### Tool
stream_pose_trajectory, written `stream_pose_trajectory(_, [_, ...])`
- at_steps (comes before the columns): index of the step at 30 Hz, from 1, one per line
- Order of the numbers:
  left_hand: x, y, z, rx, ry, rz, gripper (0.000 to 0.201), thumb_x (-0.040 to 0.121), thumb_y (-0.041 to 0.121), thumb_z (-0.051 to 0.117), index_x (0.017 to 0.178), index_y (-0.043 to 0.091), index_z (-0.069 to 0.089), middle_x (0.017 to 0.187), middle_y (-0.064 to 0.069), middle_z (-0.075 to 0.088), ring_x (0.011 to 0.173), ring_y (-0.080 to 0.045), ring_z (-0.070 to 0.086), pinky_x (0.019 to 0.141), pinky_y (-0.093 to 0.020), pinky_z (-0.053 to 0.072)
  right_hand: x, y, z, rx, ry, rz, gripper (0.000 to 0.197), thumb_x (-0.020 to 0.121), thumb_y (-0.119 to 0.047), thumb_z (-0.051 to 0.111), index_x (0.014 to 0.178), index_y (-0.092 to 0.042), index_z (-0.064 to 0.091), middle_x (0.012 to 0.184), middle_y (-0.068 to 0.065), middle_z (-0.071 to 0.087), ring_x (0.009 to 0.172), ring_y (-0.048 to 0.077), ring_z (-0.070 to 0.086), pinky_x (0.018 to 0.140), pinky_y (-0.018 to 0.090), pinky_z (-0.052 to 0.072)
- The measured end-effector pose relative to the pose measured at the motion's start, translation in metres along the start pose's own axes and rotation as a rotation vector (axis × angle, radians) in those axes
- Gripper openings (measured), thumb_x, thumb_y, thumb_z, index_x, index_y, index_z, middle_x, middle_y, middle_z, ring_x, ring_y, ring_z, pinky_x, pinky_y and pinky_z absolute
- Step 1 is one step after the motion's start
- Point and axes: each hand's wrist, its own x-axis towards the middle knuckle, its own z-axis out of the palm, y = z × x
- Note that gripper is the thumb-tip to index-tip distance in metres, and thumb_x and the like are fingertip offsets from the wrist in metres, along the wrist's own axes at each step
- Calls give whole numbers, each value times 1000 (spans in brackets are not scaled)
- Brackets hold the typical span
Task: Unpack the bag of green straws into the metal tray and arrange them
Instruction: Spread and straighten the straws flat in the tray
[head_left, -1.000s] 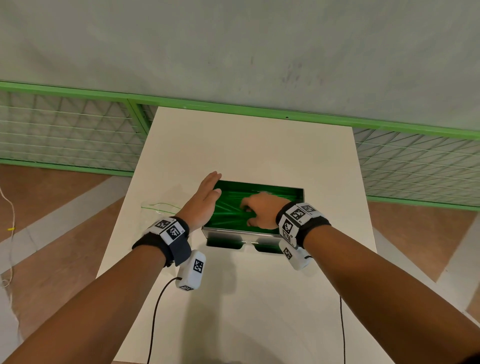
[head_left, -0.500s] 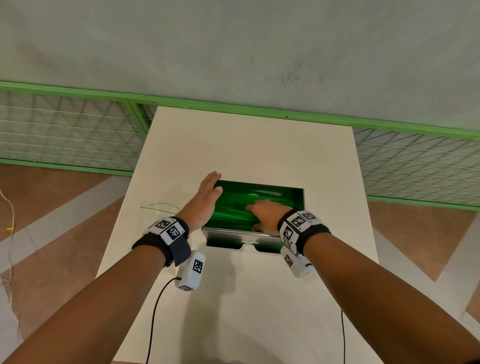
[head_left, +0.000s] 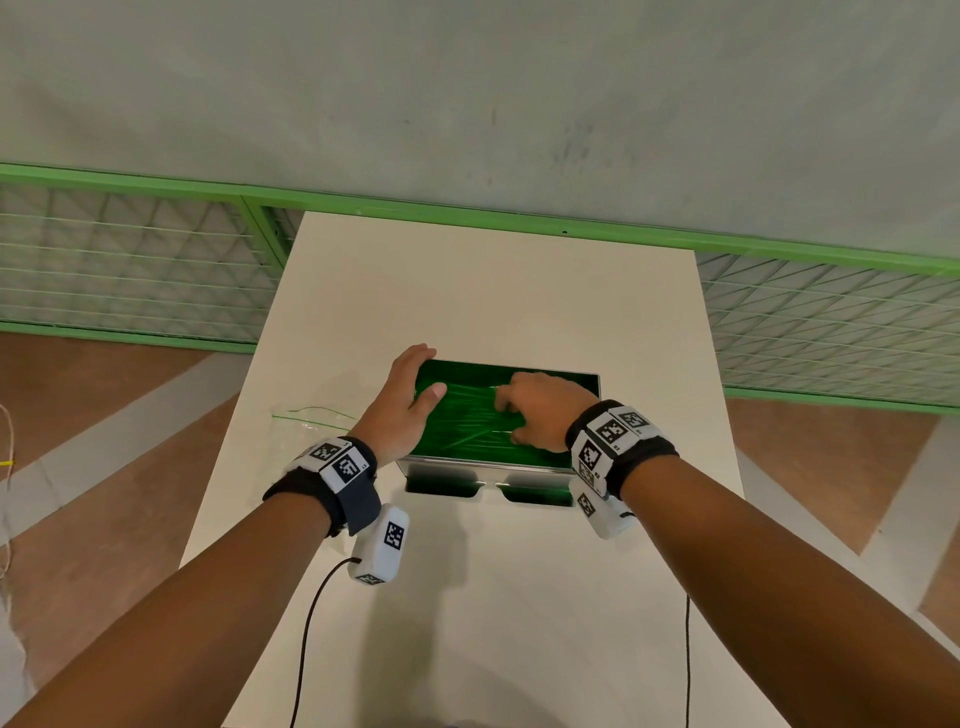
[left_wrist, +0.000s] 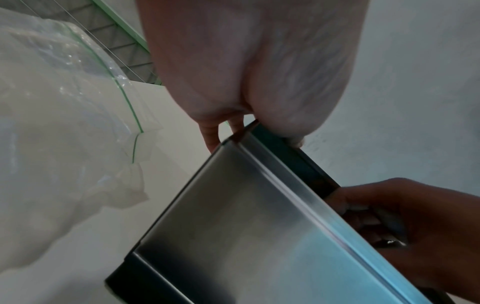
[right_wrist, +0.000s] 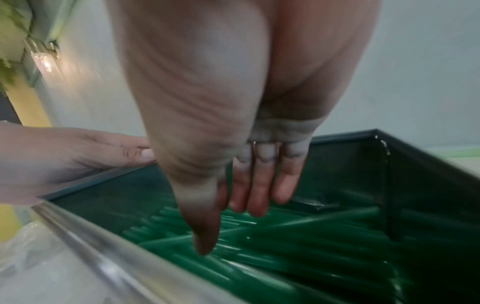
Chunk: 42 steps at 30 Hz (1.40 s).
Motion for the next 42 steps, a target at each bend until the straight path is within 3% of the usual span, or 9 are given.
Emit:
stream_pose_trajectory(4, [0, 3, -2, -21, -9, -29, 48, 110, 25, 33, 157, 16, 27, 168, 0, 18, 155, -16, 19, 119, -23, 19, -4, 0, 8, -59, -117, 81, 37, 93, -30, 71, 128, -20, 63, 118, 6, 65, 105, 27, 65, 89, 40, 56])
stream_pose_trajectory(8, [-2, 6, -5, -18, -29, -44, 48, 110, 25, 32, 157, 17, 26, 169, 1, 16, 155, -15, 19, 119, -24, 19, -2, -6, 15, -96, -23, 48, 24, 98, -32, 64, 109, -13, 72, 106, 7, 68, 95, 27, 67, 82, 43, 59])
stream_pose_trajectory(13, [-2, 5, -4, -13, -35, -45, 49, 110, 26, 31, 158, 17, 24, 169, 1, 14, 155, -16, 18, 125, -32, 20, 2, -8, 11, -99, 90, -10, 24, 103, -31, 54, 107, -12, 67, 102, 7, 66, 91, 27, 65, 78, 40, 56])
stream_pose_trajectory(20, [-1, 7, -5, -45, -47, -67, 50, 111, 28, 31, 159, 17, 22, 170, 2, 13, 155, -16, 17, 123, -29, 19, 3, 1, 16, -3, 177, -7, 22, 101, -13, 54, 119, -8, 64, 112, 10, 62, 99, 28, 63, 84, 41, 55])
stream_pose_trajectory(25, [0, 8, -5, -77, -34, -79, 48, 111, 27, 30, 158, 19, 26, 169, 4, 15, 155, -14, 18, 119, -23, 17, -2, -3, 23, 222, -78, -27, 27, 99, -13, 55, 118, -16, 74, 120, 3, 74, 108, 21, 68, 99, 37, 54])
stream_pose_trajectory(30, [1, 5, -5, -79, -11, -74, 46, 110, 20, 31, 156, 21, 29, 168, 3, 20, 153, -19, 25, 124, -44, 27, 1, -2, 18, 219, 115, -41, 30, 100, -18, 52, 122, -16, 71, 116, 5, 74, 99, 21, 69, 93, 39, 57])
stream_pose_trajectory(33, [1, 3, -6, -81, -16, -68, 47, 109, 15, 31, 156, 21, 28, 168, 2, 19, 153, -19, 24, 126, -42, 23, 4, -5, 22, 170, 234, -58, 43, 99, -18, 56, 143, -14, 55, 136, 9, 59, 118, 24, 60, 100, 42, 52])
stream_pose_trajectory(35, [1, 4, -6, -80, -16, -70, 47, 109, 15, 31, 156, 21, 28, 168, 2, 19, 153, -19, 24, 125, -41, 24, 8, -7, 27, 152, 174, -28, 58, 98, -17, 61, 152, -11, 43, 146, 12, 50, 130, 28, 52, 107, 43, 48])
stream_pose_trajectory(42, [0, 5, -5, -77, -22, -87, 49, 110, 18, 32, 158, 20, 26, 170, 2, 14, 156, -15, 15, 126, -30, 14, 8, -12, 30, 216, 123, -18, 48, 95, -20, 64, 141, -14, 54, 133, 12, 53, 123, 28, 53, 104, 42, 47])
